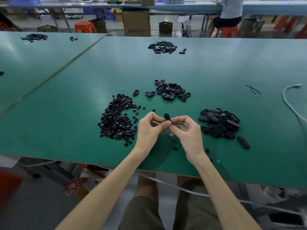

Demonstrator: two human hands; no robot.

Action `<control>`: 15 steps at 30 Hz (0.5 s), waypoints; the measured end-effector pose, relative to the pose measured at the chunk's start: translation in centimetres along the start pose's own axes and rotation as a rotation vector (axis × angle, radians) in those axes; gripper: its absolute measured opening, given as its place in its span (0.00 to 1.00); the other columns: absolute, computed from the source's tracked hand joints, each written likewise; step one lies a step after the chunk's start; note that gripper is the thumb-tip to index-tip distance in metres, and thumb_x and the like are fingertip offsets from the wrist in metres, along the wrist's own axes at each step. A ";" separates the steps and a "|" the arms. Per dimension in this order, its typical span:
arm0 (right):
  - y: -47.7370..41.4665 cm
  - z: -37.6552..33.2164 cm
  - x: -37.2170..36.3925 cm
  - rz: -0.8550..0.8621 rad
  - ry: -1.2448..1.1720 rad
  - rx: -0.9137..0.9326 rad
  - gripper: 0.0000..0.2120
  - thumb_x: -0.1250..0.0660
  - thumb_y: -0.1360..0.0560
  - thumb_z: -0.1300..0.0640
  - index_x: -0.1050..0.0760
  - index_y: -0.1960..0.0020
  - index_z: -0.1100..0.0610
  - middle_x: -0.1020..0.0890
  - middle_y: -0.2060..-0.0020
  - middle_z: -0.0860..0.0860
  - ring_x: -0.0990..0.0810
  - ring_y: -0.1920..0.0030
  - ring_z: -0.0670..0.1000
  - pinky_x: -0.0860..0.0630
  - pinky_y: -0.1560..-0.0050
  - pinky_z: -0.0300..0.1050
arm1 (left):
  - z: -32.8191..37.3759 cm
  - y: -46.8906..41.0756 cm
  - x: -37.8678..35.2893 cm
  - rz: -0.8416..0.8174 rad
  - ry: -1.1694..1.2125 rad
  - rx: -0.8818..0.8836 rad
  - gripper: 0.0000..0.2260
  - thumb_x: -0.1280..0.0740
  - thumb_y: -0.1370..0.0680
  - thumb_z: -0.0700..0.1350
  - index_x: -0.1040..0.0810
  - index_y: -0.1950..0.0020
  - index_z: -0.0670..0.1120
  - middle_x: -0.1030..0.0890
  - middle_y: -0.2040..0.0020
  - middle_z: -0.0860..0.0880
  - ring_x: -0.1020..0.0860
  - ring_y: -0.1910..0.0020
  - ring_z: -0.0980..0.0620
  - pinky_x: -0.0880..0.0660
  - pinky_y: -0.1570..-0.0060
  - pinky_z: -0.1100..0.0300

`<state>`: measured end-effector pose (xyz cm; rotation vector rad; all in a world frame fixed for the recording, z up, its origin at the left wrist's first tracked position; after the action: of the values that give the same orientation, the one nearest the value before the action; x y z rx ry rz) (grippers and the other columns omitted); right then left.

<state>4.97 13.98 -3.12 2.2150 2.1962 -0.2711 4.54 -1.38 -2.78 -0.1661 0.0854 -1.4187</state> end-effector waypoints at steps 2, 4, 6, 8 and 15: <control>0.0 0.0 0.0 -0.005 -0.001 -0.001 0.07 0.25 0.24 0.68 0.19 0.51 0.57 0.12 0.56 0.50 0.12 0.53 0.51 0.18 0.59 0.40 | 0.0 0.0 0.1 0.001 -0.003 -0.003 0.12 0.20 0.27 0.42 0.23 0.57 0.42 0.15 0.60 0.45 0.17 0.64 0.49 0.21 0.60 0.60; 0.0 0.0 -0.1 -0.010 -0.001 -0.003 0.07 0.25 0.24 0.68 0.19 0.51 0.58 0.12 0.55 0.50 0.12 0.52 0.51 0.18 0.59 0.40 | -0.1 0.0 0.2 0.005 -0.002 -0.003 0.12 0.20 0.27 0.43 0.23 0.57 0.41 0.15 0.60 0.46 0.17 0.64 0.50 0.22 0.60 0.61; 0.0 0.1 -0.2 -0.012 -0.006 -0.003 0.07 0.26 0.24 0.68 0.19 0.51 0.58 0.12 0.55 0.51 0.12 0.52 0.51 0.18 0.59 0.40 | -0.2 -0.1 0.2 0.006 0.009 0.005 0.12 0.20 0.28 0.42 0.22 0.56 0.42 0.15 0.61 0.47 0.18 0.64 0.51 0.22 0.60 0.62; -0.1 0.1 -0.2 -0.012 -0.012 -0.004 0.07 0.26 0.24 0.69 0.19 0.51 0.58 0.12 0.55 0.51 0.12 0.52 0.51 0.18 0.59 0.40 | -0.3 -0.1 0.2 0.001 0.025 0.026 0.12 0.20 0.28 0.42 0.22 0.54 0.42 0.17 0.61 0.50 0.18 0.63 0.52 0.21 0.59 0.61; 0.0 0.3 -0.1 -0.031 -0.038 -0.007 0.06 0.27 0.23 0.69 0.19 0.49 0.60 0.12 0.54 0.52 0.12 0.52 0.51 0.18 0.59 0.40 | -0.5 -0.3 0.2 -0.065 0.072 0.065 0.11 0.21 0.27 0.41 0.19 0.50 0.43 0.17 0.54 0.46 0.19 0.58 0.52 0.20 0.54 0.60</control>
<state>4.90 13.81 -3.35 2.1552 2.2103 -0.3036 4.23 -1.68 -3.19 -0.0648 0.0934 -1.4902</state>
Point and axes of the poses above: each hand's wrist, its own y-axis away from the middle knuckle, its own x-axis out of the back of the hand, z = x × y, the point moved 4 cm from there along -y, towards the middle knuckle
